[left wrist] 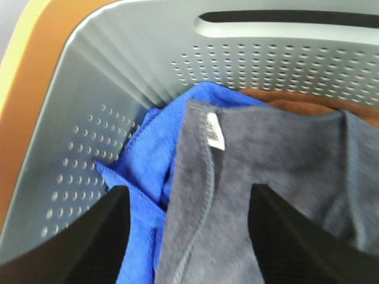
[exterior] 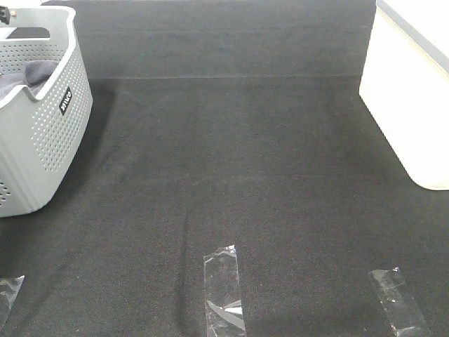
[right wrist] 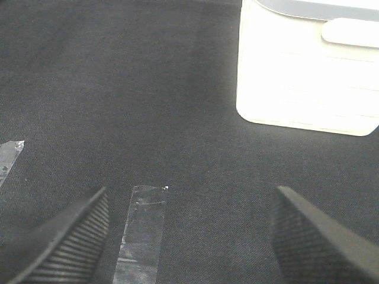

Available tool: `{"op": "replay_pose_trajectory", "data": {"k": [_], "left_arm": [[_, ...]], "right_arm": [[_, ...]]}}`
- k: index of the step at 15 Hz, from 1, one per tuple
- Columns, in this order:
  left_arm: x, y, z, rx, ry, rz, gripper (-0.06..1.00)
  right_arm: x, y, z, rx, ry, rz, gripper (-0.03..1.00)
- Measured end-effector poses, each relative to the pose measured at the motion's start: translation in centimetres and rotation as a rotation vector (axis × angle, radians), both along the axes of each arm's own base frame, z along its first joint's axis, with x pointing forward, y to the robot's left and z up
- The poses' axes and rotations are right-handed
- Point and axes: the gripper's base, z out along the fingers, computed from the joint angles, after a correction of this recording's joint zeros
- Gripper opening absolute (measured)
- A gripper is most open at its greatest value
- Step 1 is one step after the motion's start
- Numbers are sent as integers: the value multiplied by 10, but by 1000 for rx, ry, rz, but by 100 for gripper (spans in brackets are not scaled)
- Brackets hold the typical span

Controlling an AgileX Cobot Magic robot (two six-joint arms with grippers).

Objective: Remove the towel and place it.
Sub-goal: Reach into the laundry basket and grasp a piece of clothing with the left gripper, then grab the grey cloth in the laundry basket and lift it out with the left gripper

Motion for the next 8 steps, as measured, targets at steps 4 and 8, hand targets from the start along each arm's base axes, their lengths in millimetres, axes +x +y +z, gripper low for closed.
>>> {"op": "replay_pose_trajectory", "data": {"k": [4, 8], "left_arm": [[14, 9, -19, -2, -41, 1, 56], [22, 10, -38, -1, -56, -12, 48]], "right_arm": [[0, 0, 0, 0, 0, 0, 71], [0, 0, 0, 0, 0, 0, 71]]}}
